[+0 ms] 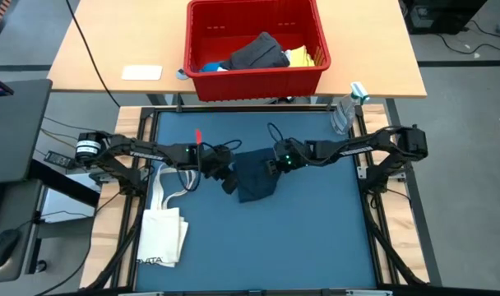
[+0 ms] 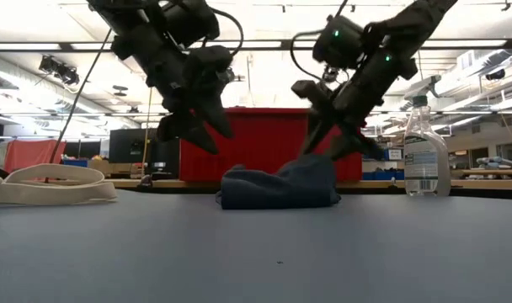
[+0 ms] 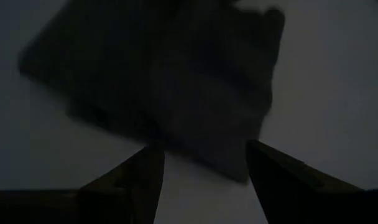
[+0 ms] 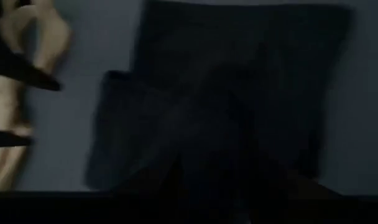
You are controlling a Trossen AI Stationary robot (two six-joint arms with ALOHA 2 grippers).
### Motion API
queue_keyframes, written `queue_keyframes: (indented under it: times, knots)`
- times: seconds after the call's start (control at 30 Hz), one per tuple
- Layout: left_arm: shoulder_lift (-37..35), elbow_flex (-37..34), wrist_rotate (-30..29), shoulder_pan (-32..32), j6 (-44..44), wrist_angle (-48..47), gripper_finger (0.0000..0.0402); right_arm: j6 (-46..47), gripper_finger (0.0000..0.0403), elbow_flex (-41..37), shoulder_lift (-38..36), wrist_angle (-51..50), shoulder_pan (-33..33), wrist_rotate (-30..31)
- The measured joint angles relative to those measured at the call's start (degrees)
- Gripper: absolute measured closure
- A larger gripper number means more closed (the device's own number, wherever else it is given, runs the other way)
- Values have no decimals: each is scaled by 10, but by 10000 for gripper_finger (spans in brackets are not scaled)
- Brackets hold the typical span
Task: Fold Laundry from Bin
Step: Fold the dark blue shorts
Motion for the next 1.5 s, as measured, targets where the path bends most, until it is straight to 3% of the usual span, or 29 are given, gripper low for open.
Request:
queue_keyframes:
  times: [0.13, 0.33, 0.57, 0.67, 0.77, 0.83, 1.2, 1.5]
  knots:
    - [25, 0, -3, 17, 14, 33, 173, -17, 244, 0, 14, 24, -18, -41]
    - [78, 0, -1, 23, 18, 79, 173, -19, 238, 0, 40, 37, -21, -47]
    - [116, 0, 28, 23, 17, 104, 176, -16, 245, 1, 106, 131, -19, -123]
    - [116, 0, 28, 23, 15, 98, 200, -17, 289, 1, 115, 134, -20, -133]
    - [111, 0, 36, 23, 15, 97, 238, -43, 373, 0, 108, 135, -20, -140]
    - [105, 0, 45, 23, 13, 98, 263, -47, 382, 0, 91, 128, -18, -143]
    - [40, 0, 55, 30, 55, 94, 371, -81, 385, 0, -29, 23, -5, -43]
    - [36, 0, 71, 52, 72, 93, 384, -103, 385, 0, -38, 4, 51, 46]
